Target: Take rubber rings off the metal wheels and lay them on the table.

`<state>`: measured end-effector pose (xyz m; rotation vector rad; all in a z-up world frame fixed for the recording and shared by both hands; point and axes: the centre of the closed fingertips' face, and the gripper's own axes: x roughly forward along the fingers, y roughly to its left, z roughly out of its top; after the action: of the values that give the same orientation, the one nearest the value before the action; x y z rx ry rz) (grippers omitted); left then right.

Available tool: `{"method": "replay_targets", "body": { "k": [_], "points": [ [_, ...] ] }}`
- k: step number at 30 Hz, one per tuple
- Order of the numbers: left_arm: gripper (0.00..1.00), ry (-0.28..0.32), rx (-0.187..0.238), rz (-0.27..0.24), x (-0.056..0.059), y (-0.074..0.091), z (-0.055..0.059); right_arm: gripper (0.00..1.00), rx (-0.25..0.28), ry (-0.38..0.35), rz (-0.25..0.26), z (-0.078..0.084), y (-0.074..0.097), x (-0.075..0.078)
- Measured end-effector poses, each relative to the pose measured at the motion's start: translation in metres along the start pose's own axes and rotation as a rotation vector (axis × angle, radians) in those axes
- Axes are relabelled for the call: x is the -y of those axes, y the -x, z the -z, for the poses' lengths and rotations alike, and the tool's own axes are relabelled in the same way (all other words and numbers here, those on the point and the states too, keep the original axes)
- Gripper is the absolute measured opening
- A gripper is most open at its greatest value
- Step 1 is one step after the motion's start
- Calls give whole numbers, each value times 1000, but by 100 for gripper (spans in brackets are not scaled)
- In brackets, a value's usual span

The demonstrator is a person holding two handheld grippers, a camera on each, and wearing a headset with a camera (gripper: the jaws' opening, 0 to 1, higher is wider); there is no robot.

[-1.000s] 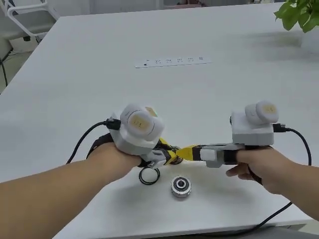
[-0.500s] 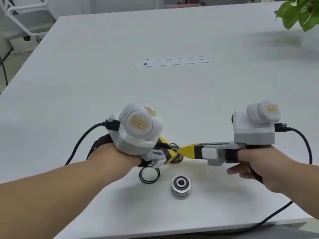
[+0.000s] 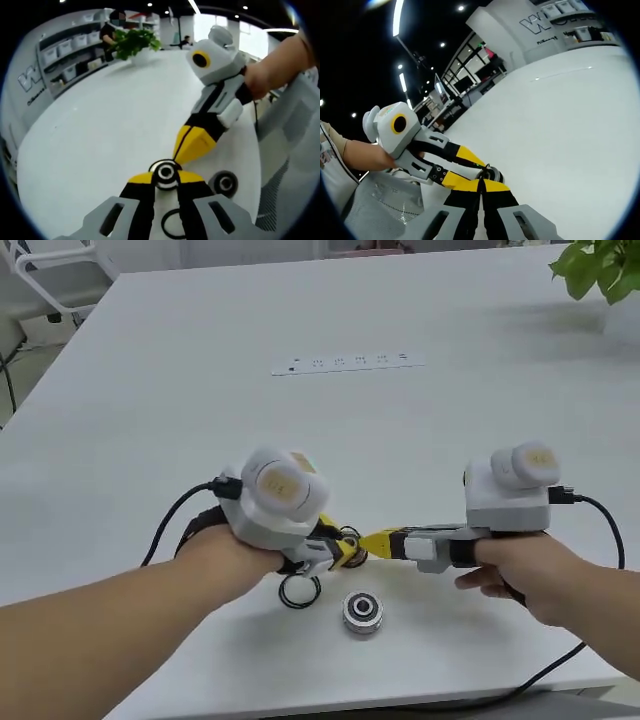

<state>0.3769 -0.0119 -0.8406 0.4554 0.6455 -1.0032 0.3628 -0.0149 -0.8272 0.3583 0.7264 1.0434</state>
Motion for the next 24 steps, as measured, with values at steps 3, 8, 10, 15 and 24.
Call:
{"method": "replay_targets", "body": {
  "k": [3,8,10,15,24],
  "points": [
    [18,3,5,5,0,2,-1,0,-1,2,2,0,0,1],
    [20,6,21,14,3,8,-4,0,-2,4,4,0,0,1],
    [21,5,22,18,4,10,-5,0,-3,5,4,0,0,1],
    [24,9,33,20,5,19,-5,0,-1,6,2,-1,0,-1],
    [32,30,47,22,4,35,-3,0,-5,16,0,-2,0,-3]
  ]
}}
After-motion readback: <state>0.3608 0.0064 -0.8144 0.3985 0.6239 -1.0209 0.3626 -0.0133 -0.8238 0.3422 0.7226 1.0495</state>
